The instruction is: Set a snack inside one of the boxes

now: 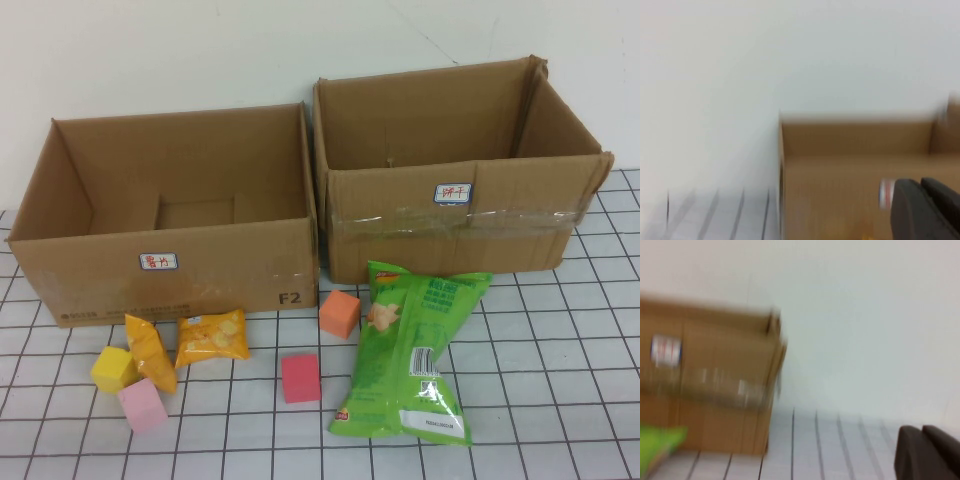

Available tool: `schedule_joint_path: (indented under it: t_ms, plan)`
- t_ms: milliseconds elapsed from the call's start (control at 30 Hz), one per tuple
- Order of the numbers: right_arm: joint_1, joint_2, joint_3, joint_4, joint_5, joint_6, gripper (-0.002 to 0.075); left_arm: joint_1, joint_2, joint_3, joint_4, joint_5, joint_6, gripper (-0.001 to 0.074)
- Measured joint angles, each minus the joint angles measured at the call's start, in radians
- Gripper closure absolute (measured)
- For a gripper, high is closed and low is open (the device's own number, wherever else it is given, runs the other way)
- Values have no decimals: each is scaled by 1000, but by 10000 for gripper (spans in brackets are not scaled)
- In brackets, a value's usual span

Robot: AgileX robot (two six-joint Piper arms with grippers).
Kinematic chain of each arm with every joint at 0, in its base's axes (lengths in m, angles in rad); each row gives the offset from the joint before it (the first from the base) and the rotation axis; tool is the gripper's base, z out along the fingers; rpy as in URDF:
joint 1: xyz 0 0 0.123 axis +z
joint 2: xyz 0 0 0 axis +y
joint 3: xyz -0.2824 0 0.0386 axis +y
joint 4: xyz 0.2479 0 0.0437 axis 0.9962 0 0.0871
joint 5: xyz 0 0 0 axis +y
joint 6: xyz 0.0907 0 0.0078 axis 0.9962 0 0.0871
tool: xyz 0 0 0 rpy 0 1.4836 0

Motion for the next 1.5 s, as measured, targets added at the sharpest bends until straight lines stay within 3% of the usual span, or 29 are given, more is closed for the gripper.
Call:
schedule_joint_path:
  t_ms: [300,733,867,1133,1267,1500]
  plan:
    - [0,0,0,4,-435,22,727,0,0,0,0,-317,0,736]
    - [0,0,0,4,-617,63,727,0,0,0,0,-357,-101,736]
    - [0,0,0,4,-650,72,727,0,0,-6,2,-299,-104,736]
    - [0,0,0,4,-673,94,727,0,0,-210,94,137,-87,736]
    - [0,-5,-17,-8,-560,123,727,0,0,-227,76,204,-87,736]
    - [0,-5,-234,-249,22,270,727,0,0,-227,63,233,-87,736]
